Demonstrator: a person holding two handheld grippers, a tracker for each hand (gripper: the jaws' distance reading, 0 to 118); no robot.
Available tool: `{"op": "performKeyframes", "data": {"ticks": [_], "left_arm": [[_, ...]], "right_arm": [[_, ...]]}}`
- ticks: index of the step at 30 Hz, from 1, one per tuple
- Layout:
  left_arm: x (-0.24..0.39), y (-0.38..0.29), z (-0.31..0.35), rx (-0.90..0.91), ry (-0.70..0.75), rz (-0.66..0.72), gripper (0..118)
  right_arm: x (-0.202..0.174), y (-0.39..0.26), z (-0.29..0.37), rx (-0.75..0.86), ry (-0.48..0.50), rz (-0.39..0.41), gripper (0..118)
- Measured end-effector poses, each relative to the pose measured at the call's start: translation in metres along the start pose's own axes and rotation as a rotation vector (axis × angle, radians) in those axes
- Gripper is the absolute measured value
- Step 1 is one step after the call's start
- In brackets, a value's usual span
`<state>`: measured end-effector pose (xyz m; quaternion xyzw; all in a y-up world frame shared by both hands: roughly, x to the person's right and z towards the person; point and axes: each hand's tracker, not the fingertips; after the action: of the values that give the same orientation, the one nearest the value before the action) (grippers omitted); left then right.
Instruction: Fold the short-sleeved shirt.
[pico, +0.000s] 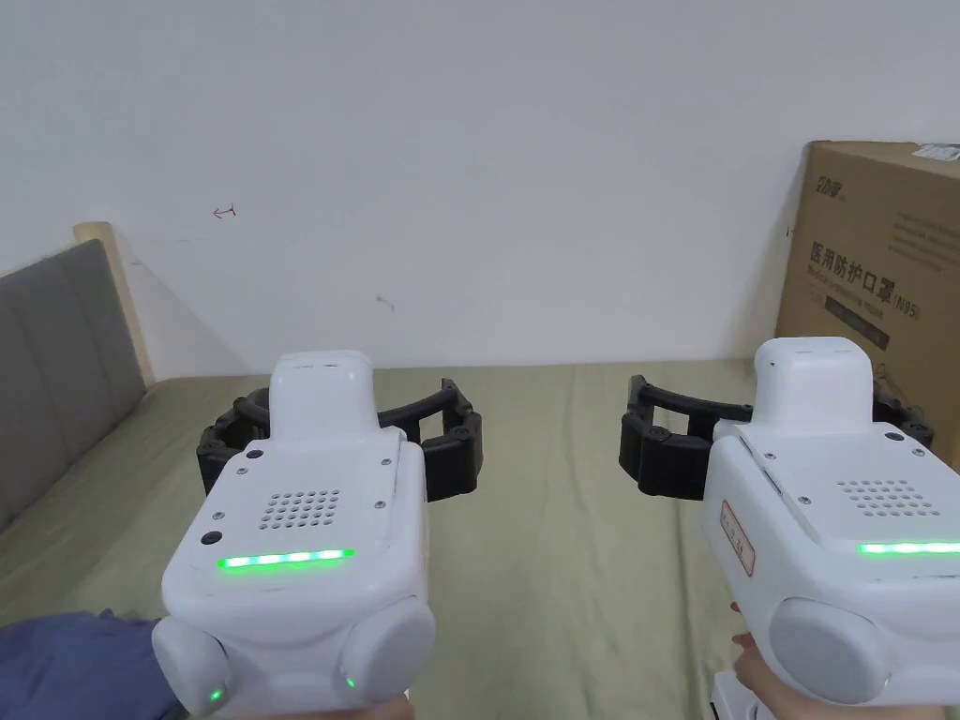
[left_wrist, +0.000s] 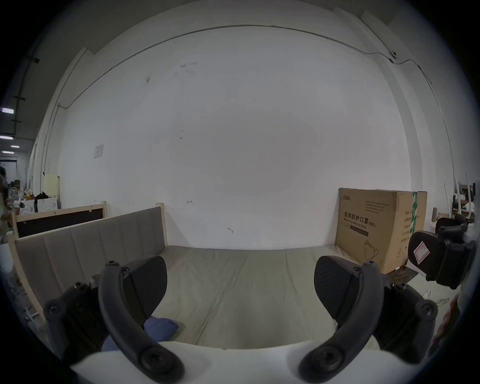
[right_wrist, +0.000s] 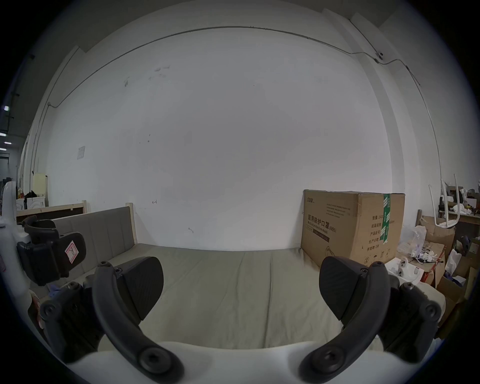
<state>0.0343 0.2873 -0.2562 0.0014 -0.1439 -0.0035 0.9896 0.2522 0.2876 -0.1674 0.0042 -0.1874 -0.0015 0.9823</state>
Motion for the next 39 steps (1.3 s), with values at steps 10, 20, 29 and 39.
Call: {"op": "performKeyframes", "data": {"ticks": [10,20,29,39], "left_arm": [[-0.001,0.000,0.003,-0.006,-0.029,0.010,110],[-0.009,0.003,0.001,-0.061,-0.010,0.045,73],[-0.019,-0.005,-0.010,-0.114,-0.033,0.074,0],[-0.084,-0.021,0.002,-0.206,0.079,0.040,0]], "right_arm": [[-0.005,-0.002,0.004,0.012,0.013,0.046,117],[0.003,-0.001,0.010,0.043,0.019,-0.027,91],[0.014,-0.009,-0.001,0.006,-0.018,-0.015,0],[-0.035,-0.036,-0.022,-0.086,0.077,-0.072,0]]}}
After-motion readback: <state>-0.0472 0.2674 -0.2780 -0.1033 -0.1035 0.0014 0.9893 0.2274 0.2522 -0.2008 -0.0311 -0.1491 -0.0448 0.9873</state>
